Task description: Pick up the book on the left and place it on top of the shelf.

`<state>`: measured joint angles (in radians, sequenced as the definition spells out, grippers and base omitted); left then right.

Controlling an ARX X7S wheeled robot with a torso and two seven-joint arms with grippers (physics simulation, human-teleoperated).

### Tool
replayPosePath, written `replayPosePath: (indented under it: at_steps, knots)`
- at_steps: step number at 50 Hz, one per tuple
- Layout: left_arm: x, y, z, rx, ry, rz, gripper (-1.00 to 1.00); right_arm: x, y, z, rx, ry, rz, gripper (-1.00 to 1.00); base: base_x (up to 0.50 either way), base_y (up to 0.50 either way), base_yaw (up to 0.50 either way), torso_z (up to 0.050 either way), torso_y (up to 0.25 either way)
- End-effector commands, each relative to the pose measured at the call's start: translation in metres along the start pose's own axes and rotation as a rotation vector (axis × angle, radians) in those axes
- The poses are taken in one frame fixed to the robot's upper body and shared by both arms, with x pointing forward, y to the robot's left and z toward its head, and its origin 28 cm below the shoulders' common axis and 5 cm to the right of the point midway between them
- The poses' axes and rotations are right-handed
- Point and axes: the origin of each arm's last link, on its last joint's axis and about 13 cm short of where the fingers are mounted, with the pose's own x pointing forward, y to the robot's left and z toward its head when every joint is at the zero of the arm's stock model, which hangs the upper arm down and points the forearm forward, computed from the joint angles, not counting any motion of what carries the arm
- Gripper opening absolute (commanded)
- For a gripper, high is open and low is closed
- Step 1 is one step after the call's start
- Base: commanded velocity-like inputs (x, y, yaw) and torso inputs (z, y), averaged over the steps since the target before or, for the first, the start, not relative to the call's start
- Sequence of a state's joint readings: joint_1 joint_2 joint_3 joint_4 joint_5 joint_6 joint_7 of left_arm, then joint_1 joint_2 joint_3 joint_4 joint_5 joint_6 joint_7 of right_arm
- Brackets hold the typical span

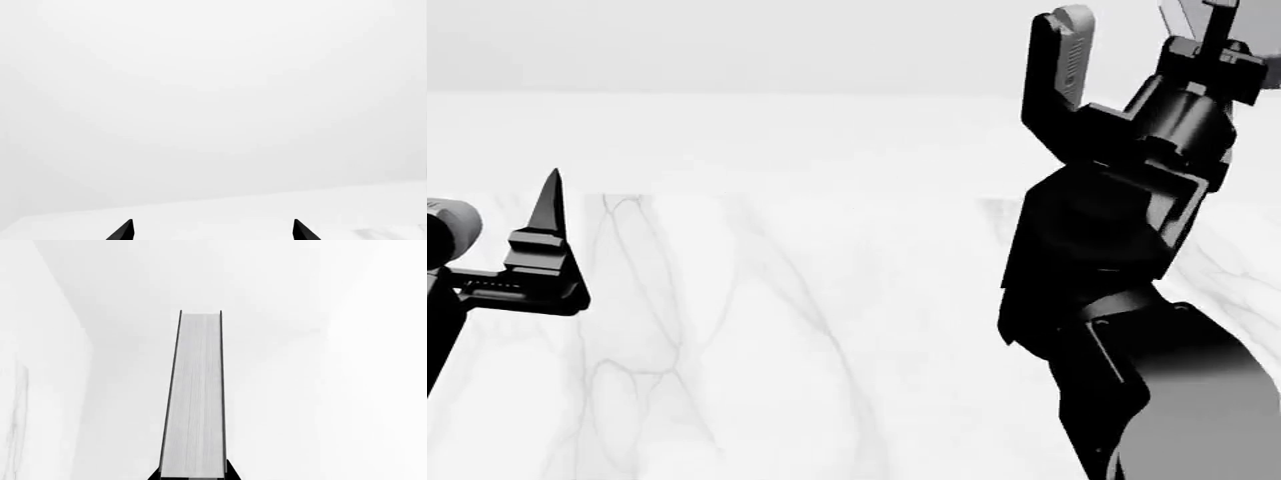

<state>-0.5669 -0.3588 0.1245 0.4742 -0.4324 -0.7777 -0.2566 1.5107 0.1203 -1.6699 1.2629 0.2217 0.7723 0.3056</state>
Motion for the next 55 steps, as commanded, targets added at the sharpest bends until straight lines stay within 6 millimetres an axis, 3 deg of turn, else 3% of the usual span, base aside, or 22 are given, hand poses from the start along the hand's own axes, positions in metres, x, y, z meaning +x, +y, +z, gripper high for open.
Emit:
replayPosePath:
  at_steps: [1, 15, 27, 40, 55]
  knots:
    - [-0.002, 0.001, 0.001, 0.000, -0.002, 0.002, 1.00, 0.008, -0.014, -0.039, -0.140, 0.254, -0.100, -1.00, 0.00, 0.00, 0.00, 0.000, 0.000]
    - [-0.003, 0.002, 0.000, -0.002, -0.003, 0.003, 1.00, 0.005, -0.010, -0.079, -0.144, 0.559, -0.066, -1.00, 0.00, 0.00, 0.00, 0.001, 0.001]
    - [-0.004, 0.004, -0.001, -0.005, -0.003, 0.008, 1.00, -0.002, 0.009, -0.117, -0.117, 0.812, -0.013, -1.00, 0.00, 0.00, 0.00, 0.000, 0.001]
    - [-0.004, 0.004, -0.001, -0.006, -0.003, 0.008, 1.00, -0.010, 0.014, -0.124, -0.141, 0.923, -0.017, -1.00, 0.00, 0.00, 0.00, 0.000, 0.002]
    - [-0.006, 0.005, -0.002, -0.006, 0.001, 0.013, 1.00, -0.011, 0.022, -0.121, -0.109, 0.902, 0.003, -1.00, 0.00, 0.00, 0.00, 0.000, 0.001]
